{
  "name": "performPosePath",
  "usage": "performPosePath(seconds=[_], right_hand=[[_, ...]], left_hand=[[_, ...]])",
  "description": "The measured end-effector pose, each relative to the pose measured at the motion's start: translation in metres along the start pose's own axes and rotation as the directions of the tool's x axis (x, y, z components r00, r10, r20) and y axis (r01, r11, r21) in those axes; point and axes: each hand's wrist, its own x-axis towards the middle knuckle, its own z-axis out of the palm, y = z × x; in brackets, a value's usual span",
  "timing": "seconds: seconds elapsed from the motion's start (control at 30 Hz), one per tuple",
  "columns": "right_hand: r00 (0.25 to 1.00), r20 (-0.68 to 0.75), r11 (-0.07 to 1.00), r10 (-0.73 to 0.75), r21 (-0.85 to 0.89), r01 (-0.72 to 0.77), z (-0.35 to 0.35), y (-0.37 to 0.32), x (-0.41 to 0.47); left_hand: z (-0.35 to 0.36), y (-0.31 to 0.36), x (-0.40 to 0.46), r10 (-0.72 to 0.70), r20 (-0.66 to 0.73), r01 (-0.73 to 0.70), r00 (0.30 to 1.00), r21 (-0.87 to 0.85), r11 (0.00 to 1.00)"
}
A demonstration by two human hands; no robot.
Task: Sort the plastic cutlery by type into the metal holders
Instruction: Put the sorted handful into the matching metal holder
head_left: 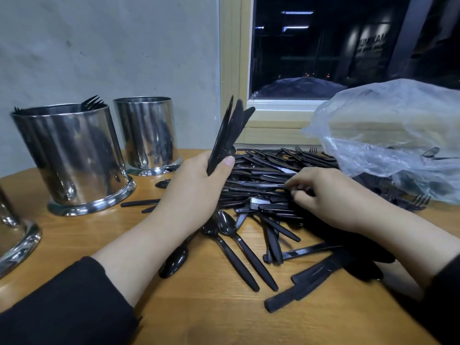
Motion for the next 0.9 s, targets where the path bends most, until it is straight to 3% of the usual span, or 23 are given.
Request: performPosePath(seconds=[0.07, 0.2, 0.33, 0.7, 0.9], right_hand=[[1.000, 0.029, 0.999, -0.012, -0.030, 0.013, 0.002, -0.001, 0.000], [0.996, -0.084, 0.999, 0.026, -0.027, -0.028, 0.005, 0.002, 0.007], [0.994, -0.003, 0.987, 0.108, -0.120, -0.107, 0.013, 0.009, 0.010], [0.994, -0.096, 0.994, 0.052, -0.086, -0.061, 0.013, 0.013, 0.010], [0.951, -0.309, 0.999, -0.007, 0.035, 0.019, 0.002, 0.006, 0.006]], left_hand=[[0.001, -0.001, -0.001, 0.004, 0.022, -0.005, 1.000, 0.016, 1.000], [0.005, -0.001, -0.002, 0.014, 0.055, -0.016, 0.998, 0.041, 0.999], [0.006, 0.000, -0.002, 0.006, 0.054, -0.009, 0.999, 0.050, 0.999], [0.004, 0.004, -0.005, 0.008, 0.053, -0.012, 0.999, 0.076, 0.997], [0.002, 0.007, -0.004, 0.015, -0.049, -0.014, 0.999, 0.022, 1.000]])
